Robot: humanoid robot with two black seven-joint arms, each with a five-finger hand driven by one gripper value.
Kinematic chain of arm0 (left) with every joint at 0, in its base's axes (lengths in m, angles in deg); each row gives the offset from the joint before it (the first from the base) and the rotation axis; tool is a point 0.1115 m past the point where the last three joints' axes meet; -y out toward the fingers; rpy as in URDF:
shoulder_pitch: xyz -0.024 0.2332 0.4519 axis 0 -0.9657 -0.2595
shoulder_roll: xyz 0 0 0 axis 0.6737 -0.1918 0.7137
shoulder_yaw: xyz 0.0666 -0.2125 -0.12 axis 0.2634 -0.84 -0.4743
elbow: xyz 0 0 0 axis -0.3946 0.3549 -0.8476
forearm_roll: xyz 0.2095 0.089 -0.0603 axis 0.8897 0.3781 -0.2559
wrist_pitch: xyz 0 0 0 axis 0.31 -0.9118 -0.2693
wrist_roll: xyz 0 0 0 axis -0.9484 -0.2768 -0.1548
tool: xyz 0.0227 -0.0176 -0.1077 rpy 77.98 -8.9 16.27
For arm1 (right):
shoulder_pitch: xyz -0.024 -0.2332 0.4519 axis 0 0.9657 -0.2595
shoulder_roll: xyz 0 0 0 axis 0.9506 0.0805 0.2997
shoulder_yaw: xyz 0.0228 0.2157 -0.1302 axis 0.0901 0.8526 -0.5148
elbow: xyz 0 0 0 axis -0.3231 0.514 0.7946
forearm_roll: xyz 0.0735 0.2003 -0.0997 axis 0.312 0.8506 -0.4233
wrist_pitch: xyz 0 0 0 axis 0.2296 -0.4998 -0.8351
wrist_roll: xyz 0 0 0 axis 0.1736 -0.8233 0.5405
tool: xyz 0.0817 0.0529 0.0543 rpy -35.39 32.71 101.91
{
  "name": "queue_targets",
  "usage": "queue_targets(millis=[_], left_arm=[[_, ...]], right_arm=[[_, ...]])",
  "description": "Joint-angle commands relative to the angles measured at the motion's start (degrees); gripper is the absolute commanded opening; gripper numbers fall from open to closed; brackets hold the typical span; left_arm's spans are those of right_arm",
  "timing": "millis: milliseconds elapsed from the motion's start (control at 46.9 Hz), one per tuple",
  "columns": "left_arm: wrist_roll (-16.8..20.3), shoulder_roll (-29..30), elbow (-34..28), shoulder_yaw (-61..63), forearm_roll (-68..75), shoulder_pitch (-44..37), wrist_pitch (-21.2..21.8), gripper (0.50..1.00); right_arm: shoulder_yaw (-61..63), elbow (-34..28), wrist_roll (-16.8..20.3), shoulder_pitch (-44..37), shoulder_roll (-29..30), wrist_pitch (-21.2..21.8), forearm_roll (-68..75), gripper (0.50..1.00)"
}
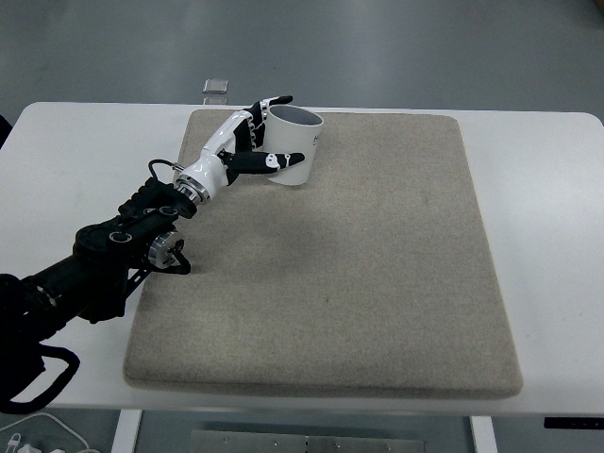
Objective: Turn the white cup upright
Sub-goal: 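Lower the upright cup onto the pad with the left hand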
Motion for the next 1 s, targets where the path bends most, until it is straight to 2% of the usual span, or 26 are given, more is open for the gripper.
queue_targets(millis=[0, 192, 363, 576, 640, 662, 704, 982], left_arm=[[0.0, 0.0, -1.2, 0.1, -0.1, 0.0, -1.1, 0.538], [0.0, 0.0, -1.4, 0.7, -0.1, -0.1, -2.7, 0.548], [0.0, 0.0, -1.5, 0.7, -0.1, -0.2, -2.7, 0.595], [0.0, 0.0, -2.6, 0.7, -0.2, -0.7, -2.7, 0.69], [0.0, -0.1, -2.6, 0.7, -0.2, -1.3, -2.7, 0.701], [0.0, -0.1, -2.6, 0.7, -0.2, -1.4, -2.7, 0.711], [0.0, -0.1, -2.6, 0.7, -0.3, -1.5, -2.8, 0.771], [0.0, -0.1, -2.1, 0.1, -0.9, -1.5, -2.8, 0.881]], right_arm=[[0.0, 0.0, 0.0, 0.0, 0.0, 0.0, 0.0, 0.93], [-0.1, 0.0, 0.0, 0.0, 0.0, 0.0, 0.0, 0.93], [0.0, 0.0, 0.0, 0.0, 0.0, 0.0, 0.0, 0.93], [0.0, 0.0, 0.0, 0.0, 0.0, 0.0, 0.0, 0.93], [0.0, 0.0, 0.0, 0.0, 0.0, 0.0, 0.0, 0.93], [0.0, 0.0, 0.0, 0.0, 0.0, 0.0, 0.0, 0.93], [0.0, 0.0, 0.0, 0.0, 0.0, 0.0, 0.0, 0.93], [0.0, 0.0, 0.0, 0.0, 0.0, 0.0, 0.0, 0.93]])
